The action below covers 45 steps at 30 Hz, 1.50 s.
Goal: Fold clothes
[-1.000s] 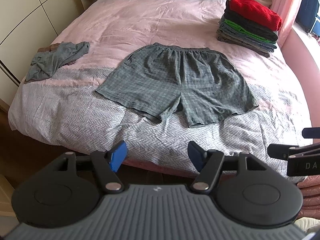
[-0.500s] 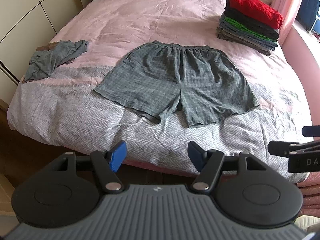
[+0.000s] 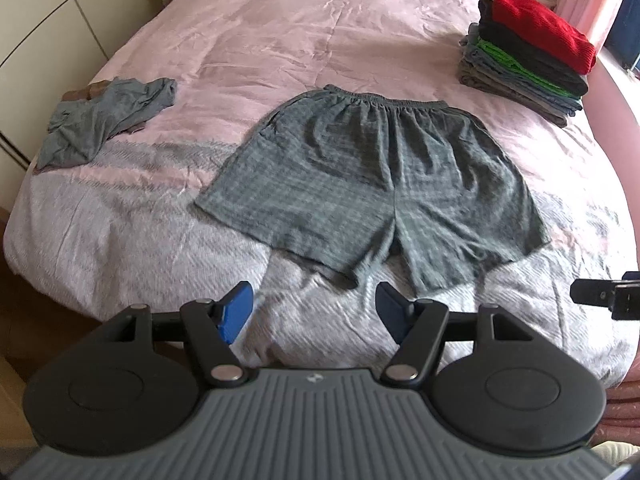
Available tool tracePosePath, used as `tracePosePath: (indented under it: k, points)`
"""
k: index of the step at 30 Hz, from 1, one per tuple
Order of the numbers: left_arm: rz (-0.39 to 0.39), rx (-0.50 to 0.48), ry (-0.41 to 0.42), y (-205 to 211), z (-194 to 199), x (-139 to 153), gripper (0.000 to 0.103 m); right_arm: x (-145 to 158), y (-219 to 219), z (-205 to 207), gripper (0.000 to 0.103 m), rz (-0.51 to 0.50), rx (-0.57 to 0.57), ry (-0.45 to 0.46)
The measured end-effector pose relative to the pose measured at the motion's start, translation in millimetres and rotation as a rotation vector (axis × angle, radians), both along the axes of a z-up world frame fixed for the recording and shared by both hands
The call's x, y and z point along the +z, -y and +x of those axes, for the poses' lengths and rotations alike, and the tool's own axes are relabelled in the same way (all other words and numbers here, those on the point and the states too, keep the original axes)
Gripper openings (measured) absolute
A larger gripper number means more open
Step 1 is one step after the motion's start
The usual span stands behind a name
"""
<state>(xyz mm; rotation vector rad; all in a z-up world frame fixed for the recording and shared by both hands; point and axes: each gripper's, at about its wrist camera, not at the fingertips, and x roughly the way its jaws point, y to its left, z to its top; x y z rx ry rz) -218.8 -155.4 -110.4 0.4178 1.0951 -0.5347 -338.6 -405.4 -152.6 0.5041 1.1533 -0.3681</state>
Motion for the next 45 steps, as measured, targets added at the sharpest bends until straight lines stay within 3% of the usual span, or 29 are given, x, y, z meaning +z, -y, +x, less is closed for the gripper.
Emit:
tracePosePath:
  k: [7,13,17,21,24,29,32,35,38,42,45]
  points:
    - [0.022,-0.114,-0.045,8,80,-15,0.064,-12,-1,44,0.102,0.012,-0.160,-0.035]
    - [0.062,-0.252,-0.078,18,136,-37,0.064,-32,-12,56,0.102,0.027,-0.316,-0.082]
    - [0.096,-0.319,-0.096,25,157,-63,0.064,-56,-19,52,0.102,0.051,-0.391,-0.103]
    - [0.069,-0.357,-0.156,30,165,-88,0.064,-81,-25,48,0.102,0.075,-0.465,-0.123]
    - [0.030,-0.357,-0.215,33,170,-106,0.064,-96,-16,47,0.102,0.091,-0.495,-0.097]
    - [-0.020,-0.324,-0.254,43,184,-130,0.064,-111,27,47,0.102,0.076,-0.509,0.037]
    - [-0.049,-0.308,-0.258,52,194,-143,0.064,-120,61,47,0.082,0.044,-0.504,0.120]
    - [-0.088,-0.298,-0.276,62,203,-155,0.063,-132,95,50,0.079,-0.004,-0.478,0.173]
    - [-0.127,-0.290,-0.293,69,211,-166,0.063,-144,126,51,0.064,-0.053,-0.432,0.205]
    - [-0.158,-0.248,-0.328,75,225,-183,0.062,-166,158,41,0.061,-0.053,-0.405,0.200]
    - [-0.174,-0.191,-0.367,75,235,-193,0.061,-183,171,24,0.053,0.004,-0.375,0.201]
